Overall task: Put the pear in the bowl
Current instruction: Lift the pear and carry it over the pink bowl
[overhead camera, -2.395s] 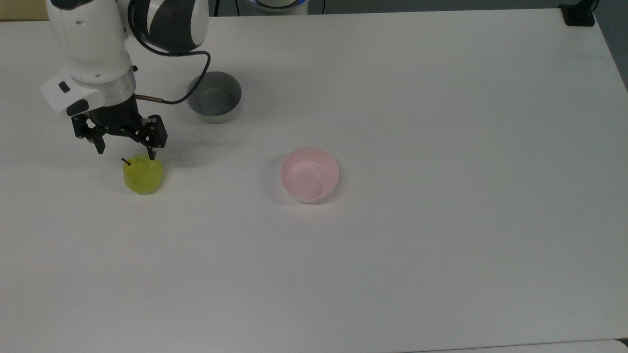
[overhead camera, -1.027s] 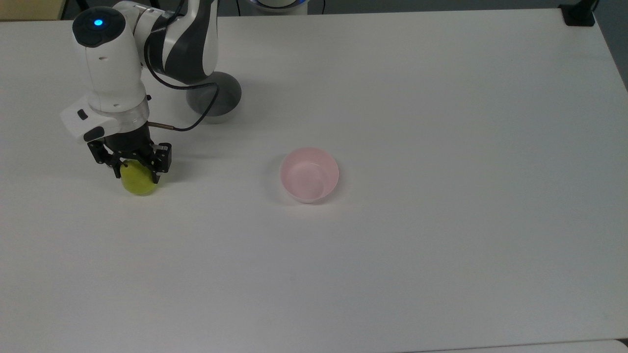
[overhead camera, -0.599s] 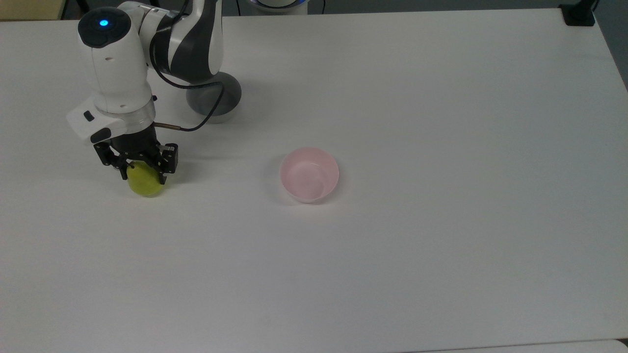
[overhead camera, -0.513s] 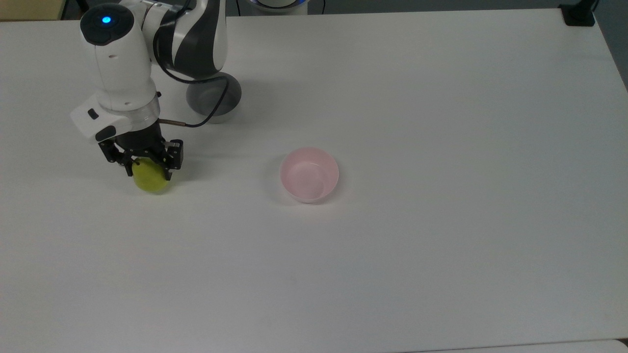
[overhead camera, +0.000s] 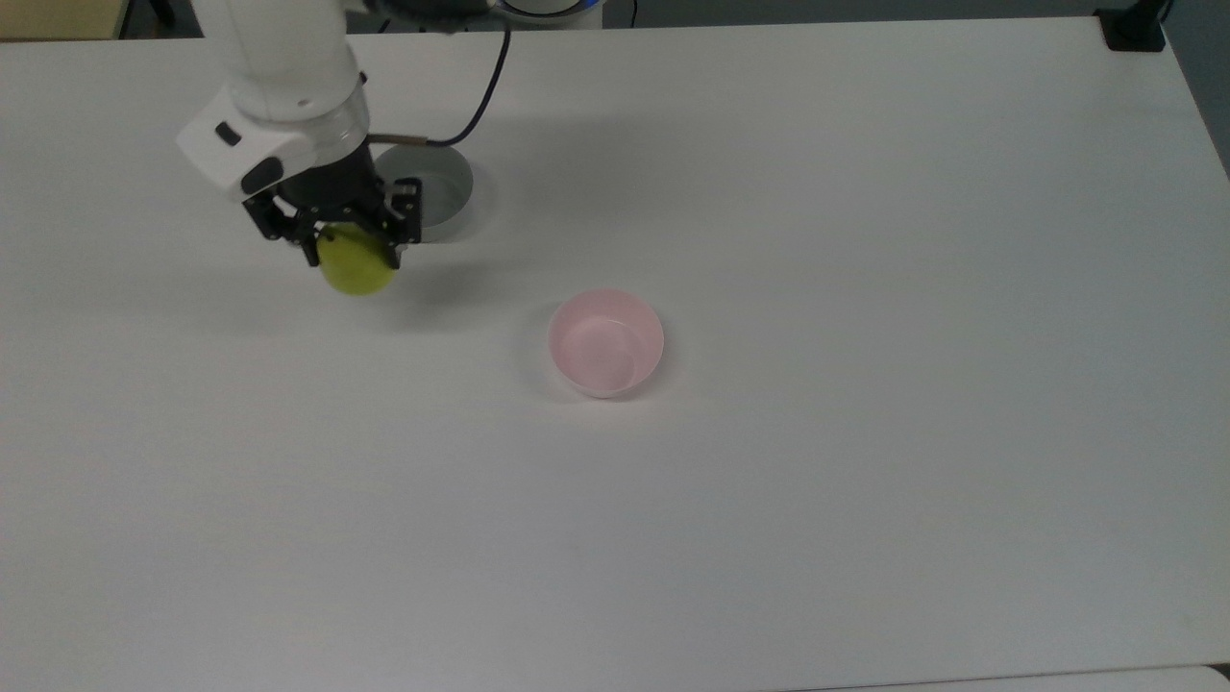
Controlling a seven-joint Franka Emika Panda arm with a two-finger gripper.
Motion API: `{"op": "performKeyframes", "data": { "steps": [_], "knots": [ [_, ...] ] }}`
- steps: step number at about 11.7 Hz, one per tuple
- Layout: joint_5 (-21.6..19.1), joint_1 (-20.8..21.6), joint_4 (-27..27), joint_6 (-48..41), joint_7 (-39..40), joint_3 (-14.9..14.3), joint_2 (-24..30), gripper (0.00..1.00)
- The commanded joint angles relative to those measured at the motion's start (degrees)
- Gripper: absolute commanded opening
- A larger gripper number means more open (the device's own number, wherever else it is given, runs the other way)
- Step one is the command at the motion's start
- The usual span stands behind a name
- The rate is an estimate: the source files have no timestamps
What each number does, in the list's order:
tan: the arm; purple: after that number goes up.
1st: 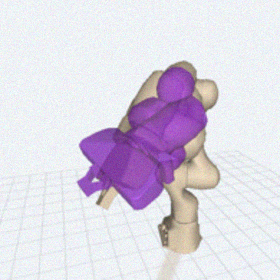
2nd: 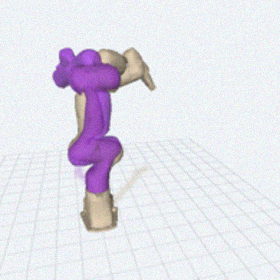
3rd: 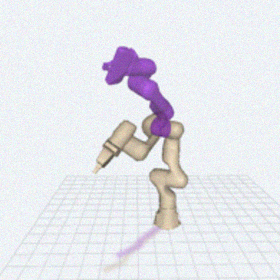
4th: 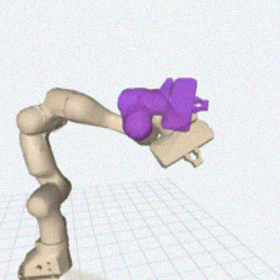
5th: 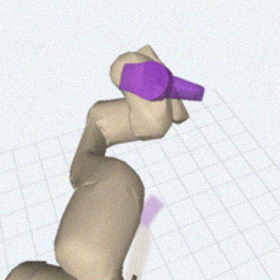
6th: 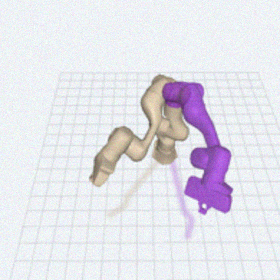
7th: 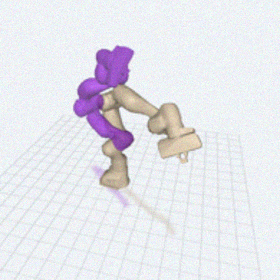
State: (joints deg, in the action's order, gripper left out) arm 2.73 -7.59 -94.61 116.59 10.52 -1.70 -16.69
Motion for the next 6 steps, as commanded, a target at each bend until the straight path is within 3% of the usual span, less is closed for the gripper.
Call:
{"op": "performKeyframes", "data": {
  "steps": [1,3,6],
  "knots": [
    [0.6,4.3,1.8,-5.4,-5.2,-0.1,5.6,0.04],
    [0.3,8.4,1.9,-7.2,-8.6,-0.1,7.9,0.05],
    [0.9,14.7,1.9,-6.3,-15.4,0.3,6.7,0.05]
  ]
}}
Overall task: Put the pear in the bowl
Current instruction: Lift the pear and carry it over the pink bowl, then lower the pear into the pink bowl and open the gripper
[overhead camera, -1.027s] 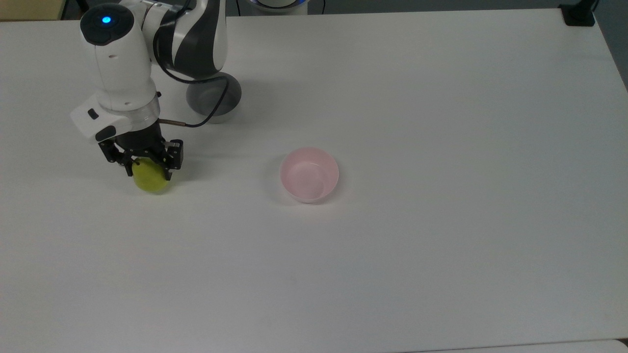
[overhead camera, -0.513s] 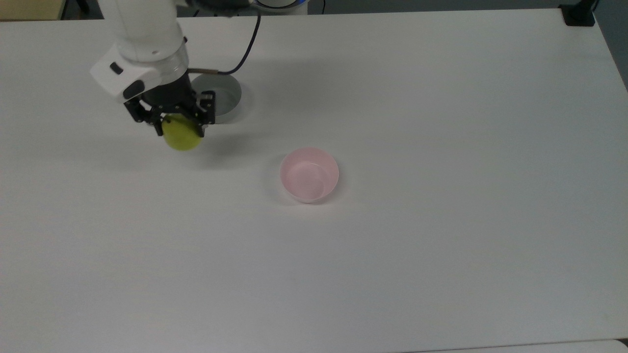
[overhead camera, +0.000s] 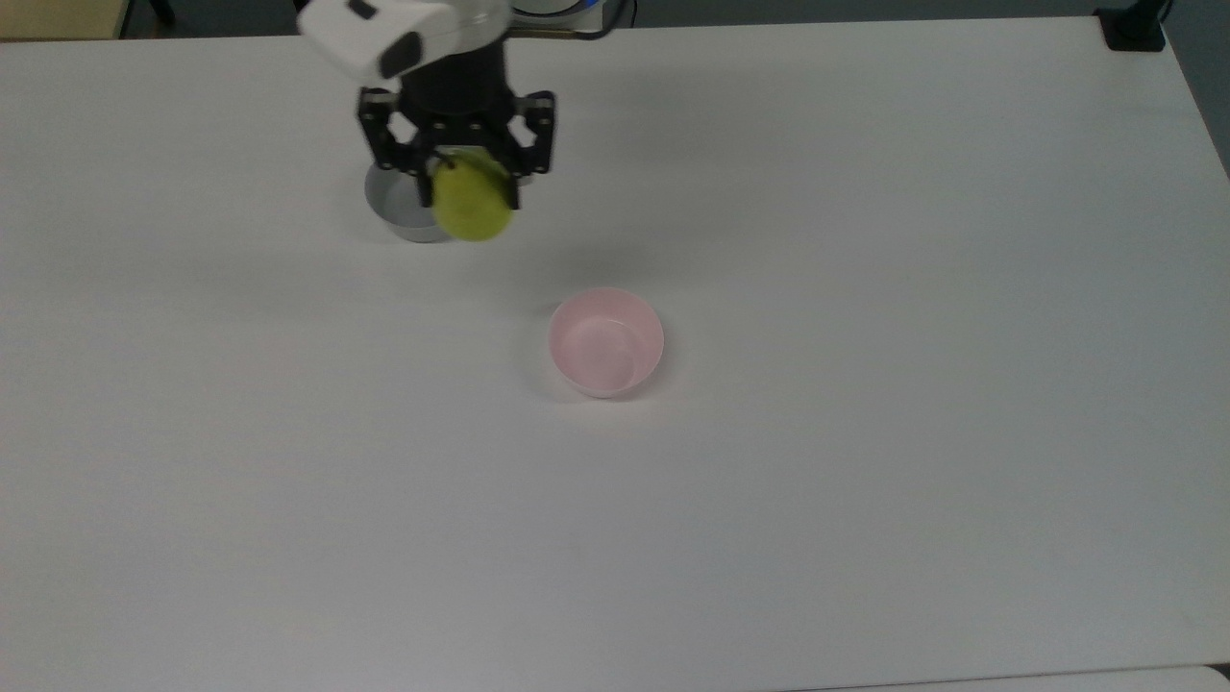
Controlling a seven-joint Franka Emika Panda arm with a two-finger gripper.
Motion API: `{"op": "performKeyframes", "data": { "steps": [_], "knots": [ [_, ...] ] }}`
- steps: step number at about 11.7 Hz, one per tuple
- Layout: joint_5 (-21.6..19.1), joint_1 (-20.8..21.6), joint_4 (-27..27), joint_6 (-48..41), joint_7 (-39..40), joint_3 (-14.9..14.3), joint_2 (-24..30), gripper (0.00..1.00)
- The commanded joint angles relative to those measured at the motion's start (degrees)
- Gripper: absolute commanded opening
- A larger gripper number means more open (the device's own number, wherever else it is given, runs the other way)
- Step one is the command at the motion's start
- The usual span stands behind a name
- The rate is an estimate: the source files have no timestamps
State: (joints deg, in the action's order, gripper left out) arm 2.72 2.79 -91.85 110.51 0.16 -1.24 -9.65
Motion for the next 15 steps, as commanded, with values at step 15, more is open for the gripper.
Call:
{"op": "performKeyframes", "data": {
  "steps": [15],
  "knots": [
    [11.0,9.8,-6.6,20.3,-17.0,0.4,-14.6,0.05]
  ]
}}
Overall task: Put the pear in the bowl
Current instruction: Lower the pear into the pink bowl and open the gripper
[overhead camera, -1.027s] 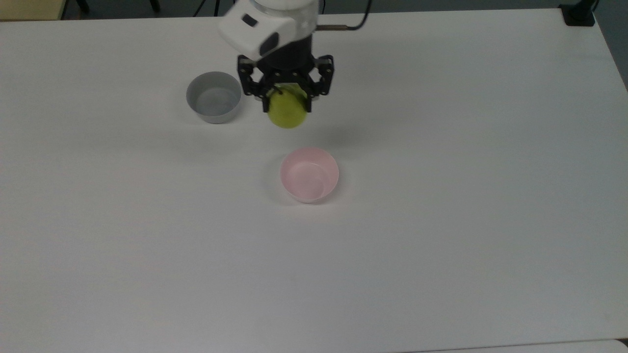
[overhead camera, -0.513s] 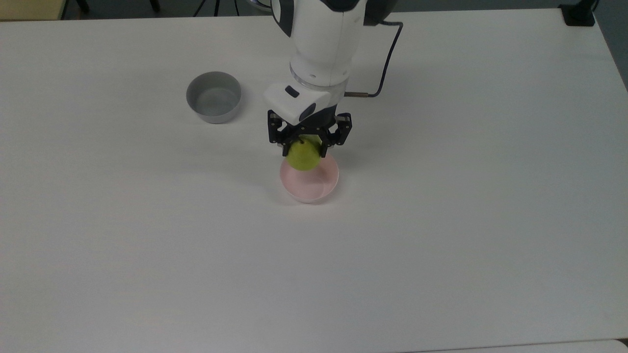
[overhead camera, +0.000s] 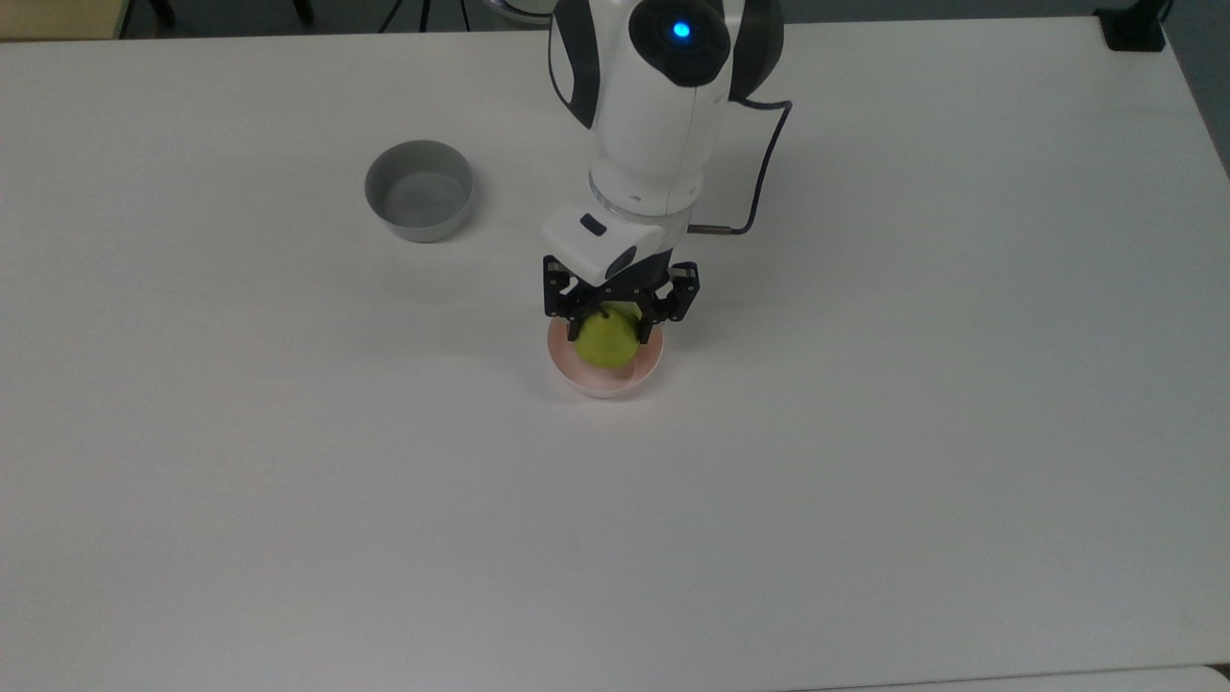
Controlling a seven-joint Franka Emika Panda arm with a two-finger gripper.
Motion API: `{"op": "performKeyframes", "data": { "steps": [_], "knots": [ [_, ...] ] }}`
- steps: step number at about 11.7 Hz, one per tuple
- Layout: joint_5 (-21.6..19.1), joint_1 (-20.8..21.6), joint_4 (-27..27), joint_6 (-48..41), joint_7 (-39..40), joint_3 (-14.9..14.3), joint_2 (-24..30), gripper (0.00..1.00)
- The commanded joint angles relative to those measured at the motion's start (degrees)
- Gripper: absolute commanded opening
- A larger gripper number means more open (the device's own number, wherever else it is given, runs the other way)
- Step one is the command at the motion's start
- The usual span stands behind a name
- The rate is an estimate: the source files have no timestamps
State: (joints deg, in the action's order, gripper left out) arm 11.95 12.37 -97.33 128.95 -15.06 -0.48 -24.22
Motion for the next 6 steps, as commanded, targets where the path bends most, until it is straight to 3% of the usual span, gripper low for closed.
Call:
{"op": "performKeyframes", "data": {
  "steps": [1,3,4,6],
  "knots": [
    [2.4,0.2,-1.0,1.8,-1.7,-0.4,-0.6,0.05],
    [2.5,0.2,-1.0,1.8,-1.7,-0.4,-1.1,0.08],
    [2.4,0.1,-1.0,1.8,-1.7,-0.4,-1.1,0.34],
    [2.4,-0.1,-0.9,1.7,-2.7,-0.5,-1.1,0.75]
  ]
}}
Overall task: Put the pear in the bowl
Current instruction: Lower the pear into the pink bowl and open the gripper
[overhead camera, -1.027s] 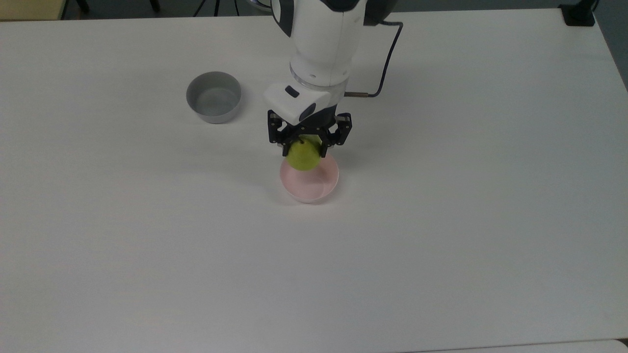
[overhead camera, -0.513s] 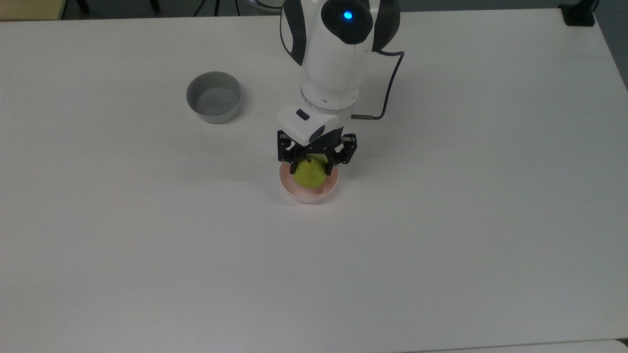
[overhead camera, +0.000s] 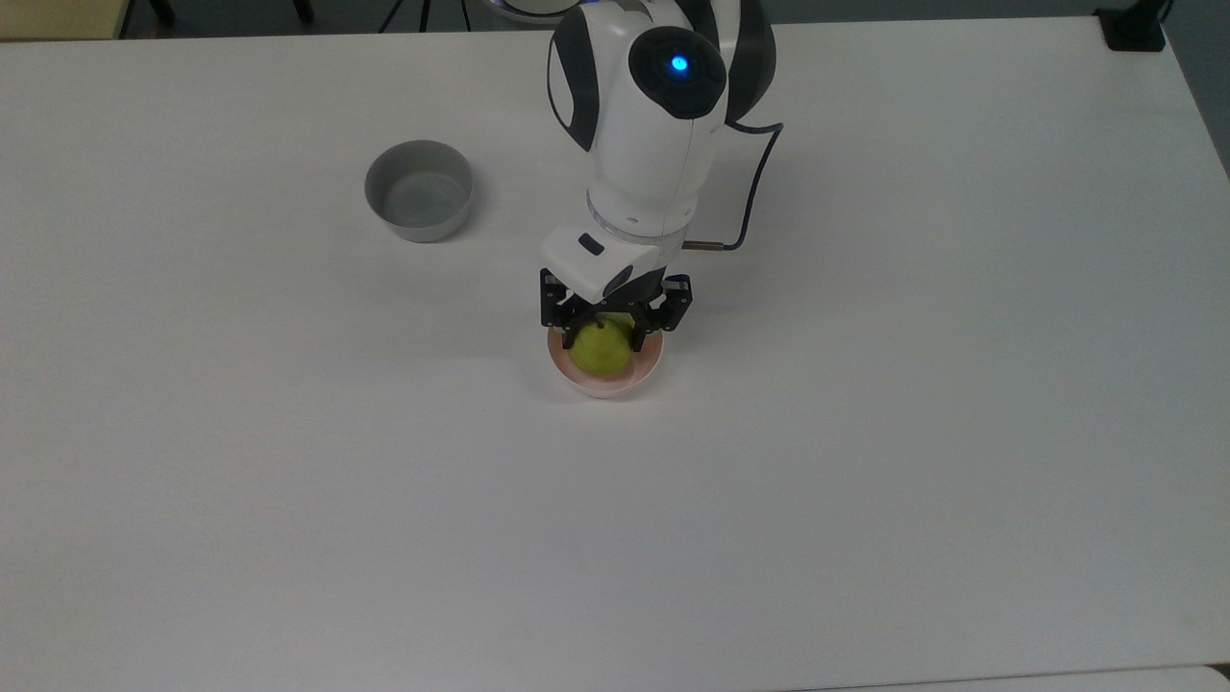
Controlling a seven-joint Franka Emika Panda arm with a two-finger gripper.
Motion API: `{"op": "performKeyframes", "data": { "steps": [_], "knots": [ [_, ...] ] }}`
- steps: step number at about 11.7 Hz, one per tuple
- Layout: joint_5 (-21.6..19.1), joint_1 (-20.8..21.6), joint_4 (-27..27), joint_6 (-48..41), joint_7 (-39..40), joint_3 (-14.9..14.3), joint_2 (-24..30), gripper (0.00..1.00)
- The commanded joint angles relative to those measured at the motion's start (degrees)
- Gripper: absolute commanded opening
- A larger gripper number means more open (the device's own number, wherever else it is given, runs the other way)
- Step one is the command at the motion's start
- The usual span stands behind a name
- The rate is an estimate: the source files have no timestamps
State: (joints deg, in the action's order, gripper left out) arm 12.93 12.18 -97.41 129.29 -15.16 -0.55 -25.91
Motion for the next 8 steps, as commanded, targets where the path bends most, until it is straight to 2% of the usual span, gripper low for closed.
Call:
{"op": "performKeyframes", "data": {
  "steps": [1,3,8],
  "knots": [
    [1.5,0.0,-0.9,1.4,-3.3,-0.4,0.7,0.87],
    [1.5,0.0,-0.7,1.1,-3.3,-0.4,0.9,1.0],
    [1.6,-0.1,-0.5,-0.4,-3.2,-0.7,3.7,1.0]
  ]
}}
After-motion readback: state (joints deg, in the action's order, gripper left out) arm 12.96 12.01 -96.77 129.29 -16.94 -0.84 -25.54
